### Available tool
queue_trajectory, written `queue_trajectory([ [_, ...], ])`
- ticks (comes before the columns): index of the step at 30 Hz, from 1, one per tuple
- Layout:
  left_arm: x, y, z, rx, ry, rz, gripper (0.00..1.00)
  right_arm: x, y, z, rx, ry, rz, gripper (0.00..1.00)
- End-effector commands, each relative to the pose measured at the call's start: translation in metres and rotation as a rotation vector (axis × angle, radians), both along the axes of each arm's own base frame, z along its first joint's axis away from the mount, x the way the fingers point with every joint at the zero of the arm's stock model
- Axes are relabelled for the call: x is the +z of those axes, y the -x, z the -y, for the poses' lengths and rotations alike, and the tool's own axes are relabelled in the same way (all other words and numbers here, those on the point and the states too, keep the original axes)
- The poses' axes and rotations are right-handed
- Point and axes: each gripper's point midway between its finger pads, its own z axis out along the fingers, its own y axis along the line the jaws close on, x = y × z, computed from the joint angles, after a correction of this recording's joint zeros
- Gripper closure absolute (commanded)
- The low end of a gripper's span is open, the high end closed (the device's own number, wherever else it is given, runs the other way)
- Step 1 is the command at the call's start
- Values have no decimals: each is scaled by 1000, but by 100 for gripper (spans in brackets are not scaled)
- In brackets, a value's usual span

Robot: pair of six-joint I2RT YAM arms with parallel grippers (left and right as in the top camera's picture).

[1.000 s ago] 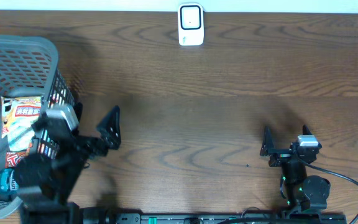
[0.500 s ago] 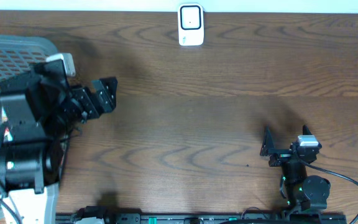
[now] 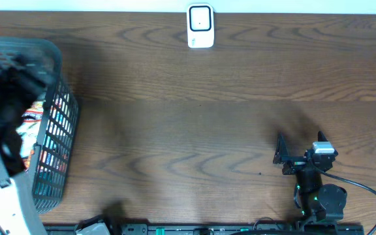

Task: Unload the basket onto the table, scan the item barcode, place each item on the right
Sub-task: 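Reach the left gripper into the basket toward the yellow snack bag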

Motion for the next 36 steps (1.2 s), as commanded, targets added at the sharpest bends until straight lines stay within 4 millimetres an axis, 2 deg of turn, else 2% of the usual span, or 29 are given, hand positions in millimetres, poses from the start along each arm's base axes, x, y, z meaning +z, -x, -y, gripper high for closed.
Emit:
queue_trajectory([
  [1,-35,19,-52,298,164,-87,2,-1,0,-1,2,5,1,1],
  [2,-59,31,-70,391,233,-167,2,-1,0,-1,2,5,1,1],
  [5,-92,34,-86,432,321,-248,2,-1,0,-1,2,5,1,1],
  [7,-113,32,-91,438,380,-291,0,-1,0,-1,2,5,1,1],
  [13,-173,27,-100,448,457,-412,7,-1,0,-1,2,5,1,1],
  [15,-202,22,-104,454,470,-418,7,-1,0,-1,2,5,1,1],
  [18,-226,20,-106,455,468,-411,7,-1,0,-1,2,5,1,1],
  [26,-265,18,-106,450,460,-378,6,-1,0,-1,2,5,1,1],
  [32,-278,10,-108,442,464,-325,6,-1,0,-1,2,5,1,1],
  [36,-288,-4,-109,408,486,-296,6,-1,0,-1,2,5,1,1],
])
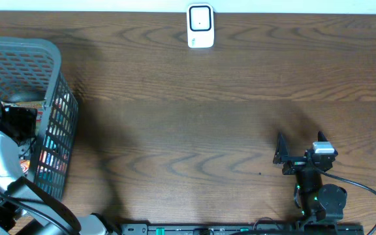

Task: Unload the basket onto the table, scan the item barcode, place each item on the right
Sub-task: 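Reach the left gripper into the basket toward the yellow snack bag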

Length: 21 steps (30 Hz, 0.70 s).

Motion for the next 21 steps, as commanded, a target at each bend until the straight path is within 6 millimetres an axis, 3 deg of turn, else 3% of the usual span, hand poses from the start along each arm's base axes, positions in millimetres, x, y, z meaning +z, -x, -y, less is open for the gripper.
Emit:
queue_trajectory([
  [1,-15,-11,2,-14,49,24,6,-1,0,-1,2,5,0,1],
  [8,-46,-32,-4,-42,90,63,9,-1,0,-1,2,5,0,1],
  [9,-48,-34,-3,-47,99,69,14,-1,0,-1,2,5,0,1],
  [10,-50,-38,-1,-59,113,87,32,-1,0,-1,2,5,0,1],
  [11,-49,-40,-1,-63,115,97,42,-1,0,-1,2,5,0,1],
  [13,-42,-46,-1,-77,113,129,55,-1,0,-1,2,5,0,1],
  [19,-5,-59,0,-115,82,233,87,-1,0,-1,2,5,0,1],
  [21,16,-60,0,-122,48,272,91,-1,0,-1,2,5,0,1],
])
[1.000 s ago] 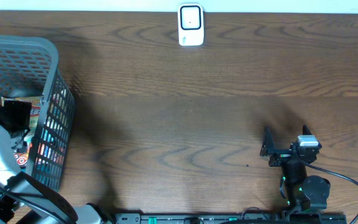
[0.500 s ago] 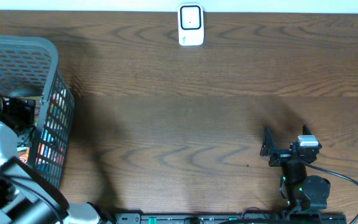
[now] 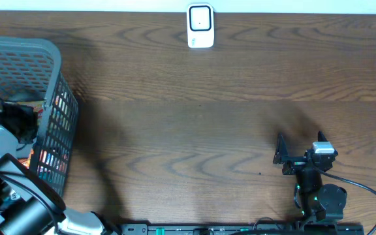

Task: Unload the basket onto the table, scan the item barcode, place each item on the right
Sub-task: 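Reach the left gripper into the basket toward the yellow snack bag, then grasp the yellow snack bag with the left gripper and lift it out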

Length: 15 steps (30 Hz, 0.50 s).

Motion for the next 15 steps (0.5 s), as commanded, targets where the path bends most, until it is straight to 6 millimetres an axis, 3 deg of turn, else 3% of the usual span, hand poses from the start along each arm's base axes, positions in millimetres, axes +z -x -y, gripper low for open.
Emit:
queue_trajectory([
  [1,48,-10,6,-37,-41,114,92,-1,0,-1,2,5,1,1],
  [10,160,11,23,-73,-265,294,89,-1,0,-1,2,5,1,1],
  [13,176,20,28,-89,-321,305,85,-1,0,-1,2,5,1,1],
  [15,167,37,23,-30,-341,216,85,-1,0,-1,2,5,1,1],
])
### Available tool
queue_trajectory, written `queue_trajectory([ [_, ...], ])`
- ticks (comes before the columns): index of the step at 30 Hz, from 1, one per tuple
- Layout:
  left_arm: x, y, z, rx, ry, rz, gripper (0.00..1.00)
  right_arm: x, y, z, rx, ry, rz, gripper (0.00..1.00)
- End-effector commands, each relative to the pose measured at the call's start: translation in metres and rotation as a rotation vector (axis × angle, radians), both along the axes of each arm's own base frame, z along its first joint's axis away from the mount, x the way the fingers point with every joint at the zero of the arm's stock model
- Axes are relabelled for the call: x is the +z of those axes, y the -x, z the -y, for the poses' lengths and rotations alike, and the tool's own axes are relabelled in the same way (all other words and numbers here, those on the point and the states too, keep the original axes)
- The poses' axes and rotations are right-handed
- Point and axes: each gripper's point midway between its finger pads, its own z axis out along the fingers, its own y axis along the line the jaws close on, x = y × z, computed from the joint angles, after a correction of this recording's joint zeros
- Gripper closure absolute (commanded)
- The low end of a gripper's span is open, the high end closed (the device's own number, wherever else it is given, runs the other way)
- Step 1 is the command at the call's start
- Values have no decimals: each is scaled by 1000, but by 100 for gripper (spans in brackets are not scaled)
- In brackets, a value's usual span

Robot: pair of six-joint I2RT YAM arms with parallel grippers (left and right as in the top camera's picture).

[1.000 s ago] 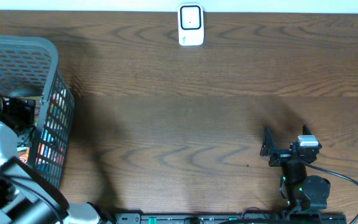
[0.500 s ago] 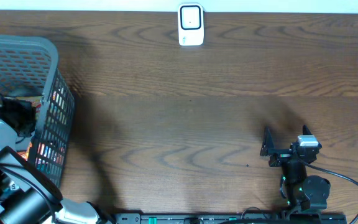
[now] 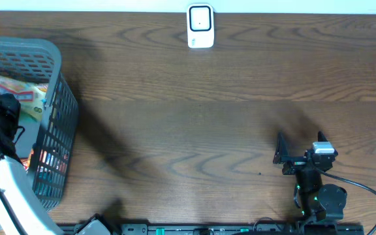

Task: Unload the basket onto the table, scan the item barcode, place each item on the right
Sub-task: 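Grasp the yellow snack bag with the left gripper and lift it out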

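A white barcode scanner (image 3: 200,27) stands at the far edge of the table, in the middle. At the far left is a grey mesh basket (image 3: 59,128) with colourful packets in it. One yellow, green and red packet (image 3: 13,89) shows near the basket's far side. My left gripper (image 3: 1,112) is down inside the basket, just in front of that packet; its fingers are too dark to tell whether they grip anything. My right gripper (image 3: 279,151) rests low on the table at the near right, pointing left, with nothing near it.
The brown wooden table (image 3: 194,124) stretches between the basket and the right arm. A black cable (image 3: 364,189) loops from the right arm's base at the near edge.
My left gripper has shifted a little toward the far side inside the basket. A yellow, green and red packet now shows beside it. The right arm has not moved.
First the left arm was a dark blur over the basket's near left. Then its gripper sat deep in the basket, and it stayed there at the following moment. Now it is slightly farther back with a colourful packet showing beside it. The right arm stayed still throughout.
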Motion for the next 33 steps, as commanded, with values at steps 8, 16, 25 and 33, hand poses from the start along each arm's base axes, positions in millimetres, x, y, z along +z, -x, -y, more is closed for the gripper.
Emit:
queue_trajectory([
  [8,-56,58,-21,207,-20,-367,85,-1,0,-1,2,5,1,1],
  [16,-94,59,-19,187,63,-473,35,-1,0,-1,2,5,1,1],
  [25,-112,58,-17,172,107,-518,20,-1,0,-1,2,5,1,1],
  [33,-150,31,-15,97,206,-496,20,-1,0,-1,2,5,1,1],
])
